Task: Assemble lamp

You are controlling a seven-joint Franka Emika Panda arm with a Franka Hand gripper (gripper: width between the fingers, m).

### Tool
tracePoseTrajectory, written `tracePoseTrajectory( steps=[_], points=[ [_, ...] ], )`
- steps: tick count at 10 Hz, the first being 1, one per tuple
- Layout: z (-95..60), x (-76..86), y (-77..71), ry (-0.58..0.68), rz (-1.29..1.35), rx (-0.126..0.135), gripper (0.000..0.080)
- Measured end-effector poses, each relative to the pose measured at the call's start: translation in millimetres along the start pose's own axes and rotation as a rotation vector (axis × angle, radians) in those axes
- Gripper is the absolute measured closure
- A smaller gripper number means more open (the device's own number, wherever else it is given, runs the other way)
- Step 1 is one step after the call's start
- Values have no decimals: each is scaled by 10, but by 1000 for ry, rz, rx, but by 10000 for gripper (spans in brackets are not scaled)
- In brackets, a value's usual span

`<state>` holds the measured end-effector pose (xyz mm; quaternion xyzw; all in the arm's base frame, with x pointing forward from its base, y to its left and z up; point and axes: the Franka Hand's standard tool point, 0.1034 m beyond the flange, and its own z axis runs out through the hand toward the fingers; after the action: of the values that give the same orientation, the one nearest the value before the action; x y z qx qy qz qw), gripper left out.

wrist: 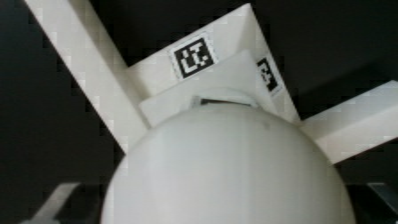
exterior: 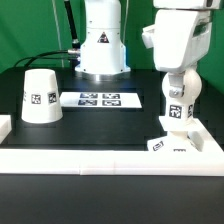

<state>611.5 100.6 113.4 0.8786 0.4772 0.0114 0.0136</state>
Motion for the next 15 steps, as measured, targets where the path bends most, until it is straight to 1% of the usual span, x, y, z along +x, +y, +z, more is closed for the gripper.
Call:
tracePoseTrajectory(
  steps=[2,6,8,11,14,15],
  points=[
    [0,3,-3,0,167,0,220],
    [-1,9,-10,-1,587,0,220],
    [-2,7,-10,-2,735,1,219],
    [-3,0,-15,-6,1068,5,219],
    [-2,0,-44,-20,1371,-7,219],
    [-2,2,-46,-20,1432,-9,219]
  ],
)
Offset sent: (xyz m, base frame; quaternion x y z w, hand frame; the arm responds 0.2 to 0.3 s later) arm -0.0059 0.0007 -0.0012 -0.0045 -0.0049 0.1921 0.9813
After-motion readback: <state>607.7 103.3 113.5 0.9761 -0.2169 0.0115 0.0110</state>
